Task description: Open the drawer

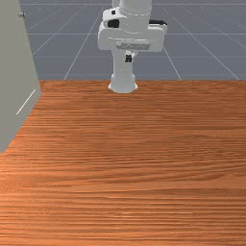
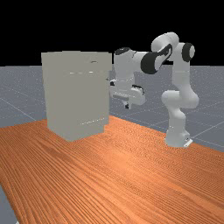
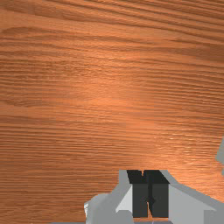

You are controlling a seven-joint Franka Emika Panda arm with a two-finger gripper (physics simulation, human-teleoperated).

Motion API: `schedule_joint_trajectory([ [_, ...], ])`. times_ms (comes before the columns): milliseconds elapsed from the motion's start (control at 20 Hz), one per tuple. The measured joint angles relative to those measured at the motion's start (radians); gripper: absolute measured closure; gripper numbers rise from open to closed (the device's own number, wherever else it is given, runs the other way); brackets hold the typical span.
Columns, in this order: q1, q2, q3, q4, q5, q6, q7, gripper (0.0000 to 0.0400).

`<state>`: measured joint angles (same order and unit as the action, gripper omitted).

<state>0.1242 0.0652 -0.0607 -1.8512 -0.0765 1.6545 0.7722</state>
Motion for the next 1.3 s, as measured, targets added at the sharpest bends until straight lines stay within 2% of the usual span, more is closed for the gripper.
schedule_joint_trajectory([
  [150, -0.007, 0.016, -0.009, 0.02, 0.015, -0.046, 0.101, 0.0397],
  [500, -0.008, -0.032, -0.01, 0.034, 0.021, -0.072, 0.125, 0.04],
  [650, -0.016, -0.076, -0.023, 0.138, 0.01, -0.122, 0.119, 0.04],
  [800, -0.048, -0.081, -0.064, 0.329, 0.0, -0.172, 0.113, 0.04],
  [1000, -0.128, -0.084, -0.14, 0.477, -0.095, -0.18, 0.105, 0.04],
  [1150, -0.167, -0.078, -0.176, 0.524, -0.121, -0.174, 0.102, 0.04],
  [1200, -0.179, -0.076, -0.186, 0.53, -0.124, -0.165, 0.08, 0.0243],
  [1250, -0.189, -0.073, -0.198, 0.538, -0.127, -0.153, 0.054, 0.0148],
  [1300, -0.202, -0.071, -0.211, 0.545, -0.128, -0.136, 0.037, 0.009],
])
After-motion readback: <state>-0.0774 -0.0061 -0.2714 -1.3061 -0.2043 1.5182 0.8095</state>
